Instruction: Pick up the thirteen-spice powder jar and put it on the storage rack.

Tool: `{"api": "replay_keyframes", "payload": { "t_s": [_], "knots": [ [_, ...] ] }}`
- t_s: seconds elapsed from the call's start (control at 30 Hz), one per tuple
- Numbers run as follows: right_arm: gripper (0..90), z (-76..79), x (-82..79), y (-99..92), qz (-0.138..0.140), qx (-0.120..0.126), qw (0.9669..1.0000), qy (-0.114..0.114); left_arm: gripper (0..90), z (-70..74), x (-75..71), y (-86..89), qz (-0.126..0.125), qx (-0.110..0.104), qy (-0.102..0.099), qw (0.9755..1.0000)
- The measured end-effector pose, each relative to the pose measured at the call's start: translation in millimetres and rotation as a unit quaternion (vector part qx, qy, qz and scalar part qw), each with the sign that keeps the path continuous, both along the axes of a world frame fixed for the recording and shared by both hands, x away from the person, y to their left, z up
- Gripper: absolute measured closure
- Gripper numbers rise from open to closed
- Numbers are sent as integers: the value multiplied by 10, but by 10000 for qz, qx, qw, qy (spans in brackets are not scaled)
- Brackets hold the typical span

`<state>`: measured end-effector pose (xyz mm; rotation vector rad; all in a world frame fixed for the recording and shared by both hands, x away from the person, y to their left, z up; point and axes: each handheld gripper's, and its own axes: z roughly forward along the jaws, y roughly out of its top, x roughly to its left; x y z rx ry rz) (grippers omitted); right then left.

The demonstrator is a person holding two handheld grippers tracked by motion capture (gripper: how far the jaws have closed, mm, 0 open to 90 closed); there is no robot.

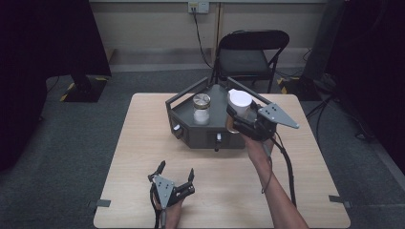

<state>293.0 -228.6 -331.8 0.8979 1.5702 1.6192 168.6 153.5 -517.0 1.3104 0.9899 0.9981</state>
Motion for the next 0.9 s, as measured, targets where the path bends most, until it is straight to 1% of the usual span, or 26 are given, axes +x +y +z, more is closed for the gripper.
{"api": "replay_keyframes", "payload": {
  "t_s": [0.07,0.13,0.17,0.2,0.27,0.37,0.4,0.47,0.6,0.67,0.73,0.83,0.9],
  "knots": [
    [298,11,54,87,-148,-7,9999,44,3,1,-2,-1,6,8,0,10000],
    [298,3,119,149,-269,70,9996,98,3,0,-1,0,4,8,-2,10000],
    [298,2,149,182,-335,71,9993,118,2,-1,-1,0,2,6,-3,10000],
    [298,-10,172,227,-442,82,9989,119,3,0,0,2,-3,4,-2,10000],
    [298,-31,236,292,-565,82,9983,150,2,1,-1,4,-9,10,1,10000],
    [298,-37,316,394,-696,-108,9974,151,2,2,0,9,-20,10,3,10000],
    [298,-50,336,412,-716,-149,9972,123,2,2,0,9,-22,11,3,10000],
    [298,-73,369,437,-763,-152,9969,120,2,0,0,8,-20,4,-1,10000],
    [297,-105,437,458,-892,-87,9957,251,2,0,0,9,-21,6,-2,10000],
    [297,-112,457,471,-942,-185,9950,287,2,0,0,8,-21,3,-2,10000],
    [297,-128,473,476,-962,-218,9947,289,2,0,0,8,-21,4,-2,10000],
    [297,-145,501,467,-964,-129,9947,338,2,-1,0,8,-21,4,-3,10000],
    [297,-154,516,475,-965,-128,9946,362,2,-1,-1,8,-21,5,-3,10000]
  ]
}}
